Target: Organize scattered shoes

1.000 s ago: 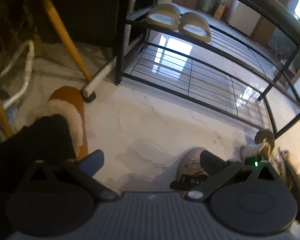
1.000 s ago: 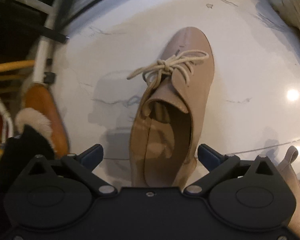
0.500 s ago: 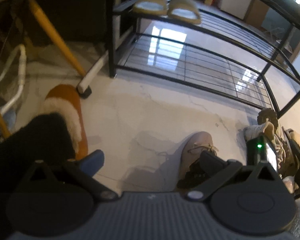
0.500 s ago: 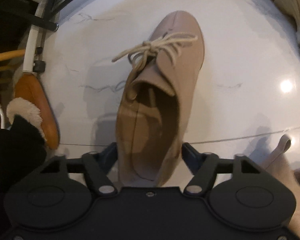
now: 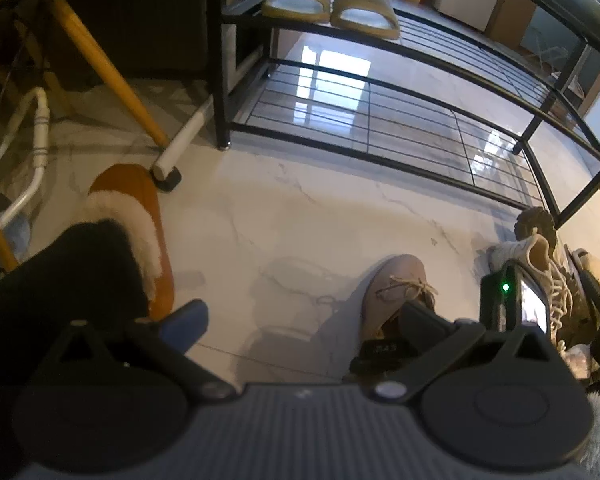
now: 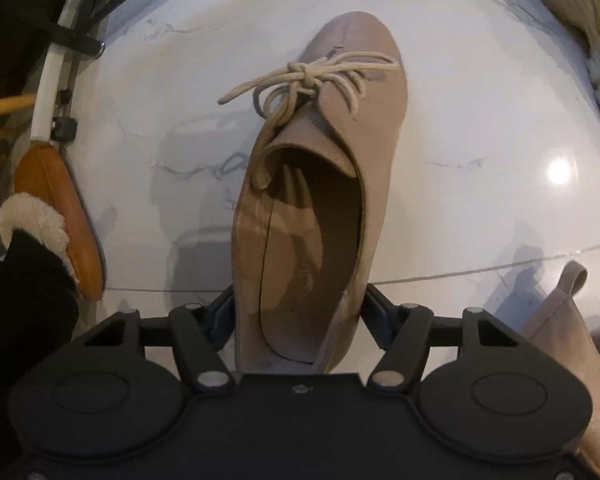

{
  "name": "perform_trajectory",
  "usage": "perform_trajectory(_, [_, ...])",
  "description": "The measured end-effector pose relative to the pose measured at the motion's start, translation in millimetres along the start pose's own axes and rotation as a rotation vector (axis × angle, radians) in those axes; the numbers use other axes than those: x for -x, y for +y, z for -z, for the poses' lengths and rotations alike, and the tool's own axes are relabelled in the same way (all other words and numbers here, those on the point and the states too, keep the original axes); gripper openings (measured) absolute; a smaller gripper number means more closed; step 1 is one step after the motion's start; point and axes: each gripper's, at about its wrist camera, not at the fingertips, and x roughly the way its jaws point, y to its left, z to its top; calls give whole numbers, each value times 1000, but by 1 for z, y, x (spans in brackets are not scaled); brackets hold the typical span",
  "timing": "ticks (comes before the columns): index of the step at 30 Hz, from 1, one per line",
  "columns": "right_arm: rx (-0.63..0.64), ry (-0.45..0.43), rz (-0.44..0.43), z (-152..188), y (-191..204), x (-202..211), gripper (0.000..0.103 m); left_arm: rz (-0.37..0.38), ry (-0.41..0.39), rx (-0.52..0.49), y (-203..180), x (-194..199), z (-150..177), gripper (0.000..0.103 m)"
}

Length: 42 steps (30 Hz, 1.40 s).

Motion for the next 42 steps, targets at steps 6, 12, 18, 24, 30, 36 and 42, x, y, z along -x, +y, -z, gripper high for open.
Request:
perform_trajectory(6, [-98,-13,-32,-4,0,-7,65,-3,-30,-6,-1,5,-1,102])
perform_trajectory(12, [-238,-18,-96,-12,0,-16,65,-13,-46,9,3,7,-2,102])
perform_trajectory(18, [-398,-12,-208,-27,2,-30,66,-19,-56,22,7,8,-5,102])
perform_trajectory(24, [-303,41,-224,-27,4,-21,88,-22,-45,23,7,5,-4,102])
perform_trajectory(30, [-96,107,-181,-20,9,1,94,-23,-39,19,6,3,-3,102])
perform_trajectory(36, [111,172,-137,-13,14,22,98,-22,-17,30,6,1,-1,102])
perform_trajectory(42, [692,51,136,2,45,57,100,-8,17,24,3,-4,2,102])
